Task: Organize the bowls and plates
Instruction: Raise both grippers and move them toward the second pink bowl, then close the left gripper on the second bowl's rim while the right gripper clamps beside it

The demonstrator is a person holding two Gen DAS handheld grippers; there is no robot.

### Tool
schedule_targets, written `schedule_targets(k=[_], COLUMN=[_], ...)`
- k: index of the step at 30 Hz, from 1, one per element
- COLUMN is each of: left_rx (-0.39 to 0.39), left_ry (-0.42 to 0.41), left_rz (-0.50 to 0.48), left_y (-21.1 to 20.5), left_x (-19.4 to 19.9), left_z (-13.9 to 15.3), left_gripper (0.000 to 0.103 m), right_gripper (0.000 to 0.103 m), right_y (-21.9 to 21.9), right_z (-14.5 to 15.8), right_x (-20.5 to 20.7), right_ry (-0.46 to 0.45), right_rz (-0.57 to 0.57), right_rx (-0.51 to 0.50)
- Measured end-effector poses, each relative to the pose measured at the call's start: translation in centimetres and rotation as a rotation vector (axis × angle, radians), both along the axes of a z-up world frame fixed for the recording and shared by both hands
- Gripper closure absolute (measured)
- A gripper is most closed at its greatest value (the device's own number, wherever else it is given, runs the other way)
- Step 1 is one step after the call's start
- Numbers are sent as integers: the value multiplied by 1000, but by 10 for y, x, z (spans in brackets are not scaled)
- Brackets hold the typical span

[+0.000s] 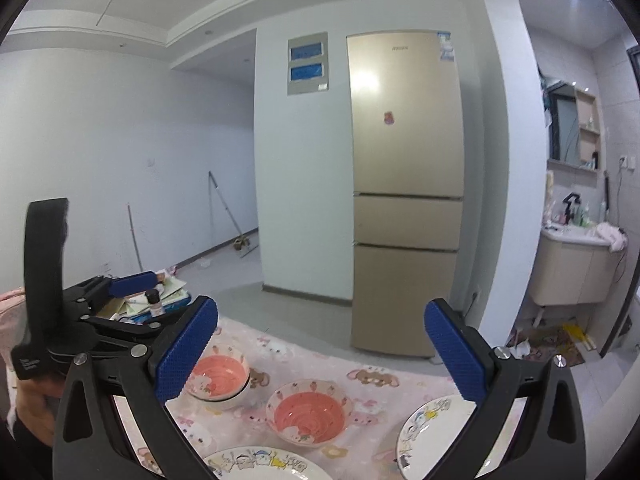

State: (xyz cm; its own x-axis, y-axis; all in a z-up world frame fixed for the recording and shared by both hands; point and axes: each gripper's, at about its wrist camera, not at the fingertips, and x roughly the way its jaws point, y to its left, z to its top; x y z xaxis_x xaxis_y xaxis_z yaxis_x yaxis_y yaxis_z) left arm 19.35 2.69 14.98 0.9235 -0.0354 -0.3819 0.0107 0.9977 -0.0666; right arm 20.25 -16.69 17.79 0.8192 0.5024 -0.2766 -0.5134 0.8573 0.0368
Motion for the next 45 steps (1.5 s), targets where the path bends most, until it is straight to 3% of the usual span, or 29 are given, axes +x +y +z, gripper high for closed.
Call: schedule_targets(k=[7, 17, 27, 29, 38, 45], left_rx=[-20, -63, -81, -92, -99, -112], left_ry=[70, 240, 303, 321, 405, 465], left_rz=[1, 12, -20, -35, -44, -47], left_y=[7, 20, 13, 11, 5, 0], left_x=[21, 73, 90, 92, 103, 108], left_z=[-24, -89, -121, -126, -146, -162], left_gripper=[0, 0, 0, 8, 42, 61], right_gripper=[0, 0, 0, 2, 36, 48], right_y=[2, -3, 4, 8, 15, 19], right_z=[-28, -89, -128, -135, -158, -175], right_x=[27, 79, 101, 103, 112, 119], right_ry=[54, 234, 362, 386, 456, 516], right_rz=[-3, -51, -64, -54, -53, -40], right_rx=[22, 63, 42, 30, -35, -35])
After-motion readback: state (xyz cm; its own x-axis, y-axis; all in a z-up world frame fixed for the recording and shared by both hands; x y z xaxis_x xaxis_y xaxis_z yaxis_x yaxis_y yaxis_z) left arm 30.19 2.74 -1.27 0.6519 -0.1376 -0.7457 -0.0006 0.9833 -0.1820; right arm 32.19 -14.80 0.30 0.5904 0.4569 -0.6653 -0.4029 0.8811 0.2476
